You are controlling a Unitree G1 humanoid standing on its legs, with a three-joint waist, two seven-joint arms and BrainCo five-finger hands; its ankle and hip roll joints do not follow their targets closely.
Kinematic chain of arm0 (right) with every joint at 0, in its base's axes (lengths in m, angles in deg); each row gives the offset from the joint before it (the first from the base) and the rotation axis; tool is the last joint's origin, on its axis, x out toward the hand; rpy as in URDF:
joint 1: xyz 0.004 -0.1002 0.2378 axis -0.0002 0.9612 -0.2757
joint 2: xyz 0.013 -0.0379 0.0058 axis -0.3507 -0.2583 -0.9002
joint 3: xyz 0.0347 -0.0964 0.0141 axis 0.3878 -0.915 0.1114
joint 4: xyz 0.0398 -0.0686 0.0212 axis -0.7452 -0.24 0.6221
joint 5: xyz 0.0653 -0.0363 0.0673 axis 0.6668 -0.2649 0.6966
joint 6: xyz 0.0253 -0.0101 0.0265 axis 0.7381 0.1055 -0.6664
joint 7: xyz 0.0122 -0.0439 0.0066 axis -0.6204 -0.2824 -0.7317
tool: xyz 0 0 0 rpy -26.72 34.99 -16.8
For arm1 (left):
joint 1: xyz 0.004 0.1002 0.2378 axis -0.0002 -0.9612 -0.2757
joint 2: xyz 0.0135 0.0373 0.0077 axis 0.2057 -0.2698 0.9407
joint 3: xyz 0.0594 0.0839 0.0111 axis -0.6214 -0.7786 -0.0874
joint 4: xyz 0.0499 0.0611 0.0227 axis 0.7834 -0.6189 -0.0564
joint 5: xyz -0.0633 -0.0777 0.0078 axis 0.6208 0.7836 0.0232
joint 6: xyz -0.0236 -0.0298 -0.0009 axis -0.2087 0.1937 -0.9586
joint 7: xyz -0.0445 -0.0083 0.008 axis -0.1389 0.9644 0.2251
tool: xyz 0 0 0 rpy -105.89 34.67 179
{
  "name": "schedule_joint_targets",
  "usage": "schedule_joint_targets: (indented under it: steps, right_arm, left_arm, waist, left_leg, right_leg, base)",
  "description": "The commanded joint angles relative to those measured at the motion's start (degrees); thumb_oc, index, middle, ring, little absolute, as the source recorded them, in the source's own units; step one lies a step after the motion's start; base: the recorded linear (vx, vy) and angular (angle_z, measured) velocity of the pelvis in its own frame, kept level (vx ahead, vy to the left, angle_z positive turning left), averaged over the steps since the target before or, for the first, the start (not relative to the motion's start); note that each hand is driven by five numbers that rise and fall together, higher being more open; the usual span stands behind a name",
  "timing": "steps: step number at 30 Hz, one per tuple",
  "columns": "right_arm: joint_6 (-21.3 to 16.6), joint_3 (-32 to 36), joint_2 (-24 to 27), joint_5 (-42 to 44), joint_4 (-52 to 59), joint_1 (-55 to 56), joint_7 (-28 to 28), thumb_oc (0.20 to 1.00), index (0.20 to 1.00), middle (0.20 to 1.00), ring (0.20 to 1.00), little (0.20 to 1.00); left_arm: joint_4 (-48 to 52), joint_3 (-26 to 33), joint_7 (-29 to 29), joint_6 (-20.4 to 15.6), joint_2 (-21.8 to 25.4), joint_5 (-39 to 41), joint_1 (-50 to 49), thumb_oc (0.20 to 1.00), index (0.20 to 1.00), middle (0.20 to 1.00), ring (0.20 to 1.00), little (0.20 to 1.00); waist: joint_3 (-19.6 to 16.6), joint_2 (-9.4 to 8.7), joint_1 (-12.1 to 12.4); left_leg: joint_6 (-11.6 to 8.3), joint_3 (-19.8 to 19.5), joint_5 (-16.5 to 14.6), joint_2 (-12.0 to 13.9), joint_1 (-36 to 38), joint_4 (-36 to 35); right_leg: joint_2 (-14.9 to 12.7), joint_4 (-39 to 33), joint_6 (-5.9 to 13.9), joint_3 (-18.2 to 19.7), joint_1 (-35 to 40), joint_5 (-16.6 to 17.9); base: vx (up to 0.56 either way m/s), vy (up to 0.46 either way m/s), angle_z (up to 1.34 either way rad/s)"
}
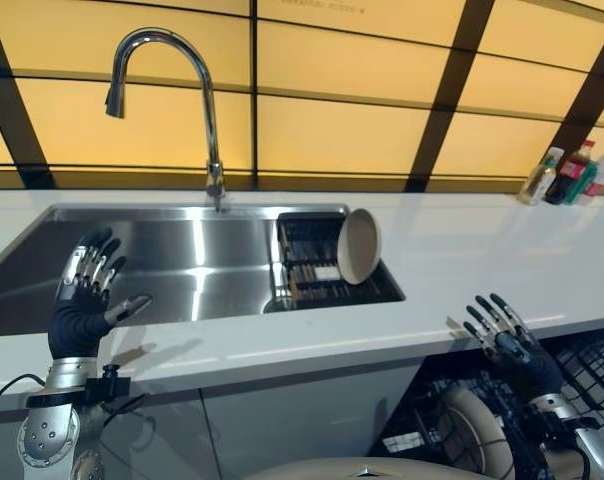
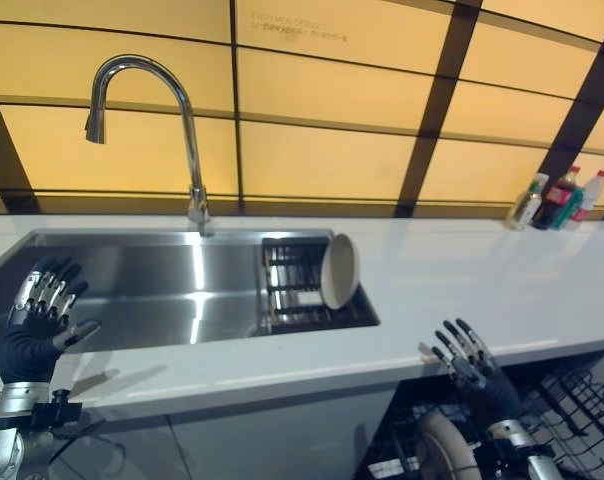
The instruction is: Pick up plates and place into dishwasher.
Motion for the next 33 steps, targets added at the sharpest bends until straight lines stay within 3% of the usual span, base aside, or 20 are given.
schedule_joint_targets:
  steps: [1, 7, 11, 19, 33]
  right_arm:
    - [-5.5, -0.3, -0.3, 1.4, -0.6, -2.9, -0.7, 1.000, 1.000, 1.000, 1.000, 1.000]
    - [-6.2, 0.8, -1.5, 2.3, 0.2, -0.6, -1.9, 1.000, 1.000, 1.000, 1.000, 1.000]
    - [-7.2, 1.3, -2.1, 2.2, 1.5, -0.3, -1.8, 1.000, 1.000, 1.000, 1.000, 1.000]
    - [-6.7, 1.8, -1.0, -0.3, 1.9, -2.6, 0.4, 1.000, 1.000, 1.000, 1.000, 1.000]
    - [-5.6, -6.1, -1.9, 0.7, 0.7, -13.3, 5.4, 1.000, 1.000, 1.000, 1.000, 1.000]
  left_arm:
    - [4.9, 1.0, 2.0, -0.7, 2.4, 2.7, -2.2, 1.000, 1.000, 1.000, 1.000, 1.000]
    - [5.9, 0.8, 2.9, 0.0, 1.7, 4.4, -5.1, 1.000, 1.000, 1.000, 1.000, 1.000]
    - [6.6, 0.8, 4.1, -1.7, 1.0, 5.6, -6.3, 1.000, 1.000, 1.000, 1.000, 1.000]
    - [6.6, -0.3, 3.4, -1.9, 0.6, 5.9, -2.8, 1.000, 1.000, 1.000, 1.000, 1.000]
    - [3.2, -6.9, -6.5, 1.4, 0.4, 3.6, 9.0, 1.000, 1.000, 1.000, 1.000, 1.000]
  waist:
    - [-0.9, -0.64, 0.2]
    - [-0.2, 0.22, 0.3]
    - [-0.2, 0.83, 0.5]
    - [-2.6, 1.71, -0.2]
    - [-4.3, 2.84, -1.5]
  left_leg:
    - [0.87, -1.0, 9.7, 3.0, -8.6, 1.0]
    - [1.13, -2.1, 9.9, 2.5, -8.8, 0.7]
    - [1.27, -2.6, 9.7, 1.8, -9.0, -0.3]
    - [1.63, -1.2, 9.2, 0.0, -8.4, -3.1]
    - [3.26, -0.8, 6.8, -3.0, -9.6, -3.8]
  right_leg:
    - [-1.1, -1.9, 4.38, 0.8, 1.6, 1.7]
    - [-1.2, -2.6, 4.53, 1.3, 1.7, 2.1]
    - [-1.3, -3.2, 4.41, 1.1, 1.5, 1.8]
    - [-1.2, -6.6, 3.54, 0.5, 1.7, 1.8]
    - [-0.7, -8.3, 2.48, 2.4, -0.6, 1.8]
  base:
    - [-0.02, -0.037, -0.02]
    - [-0.05, 0.013, -0.03]
    - [-0.14, 0.051, -0.04]
    - [-0.16, 0.078, -0.04]
    - [-0.21, 0.043, -0.05]
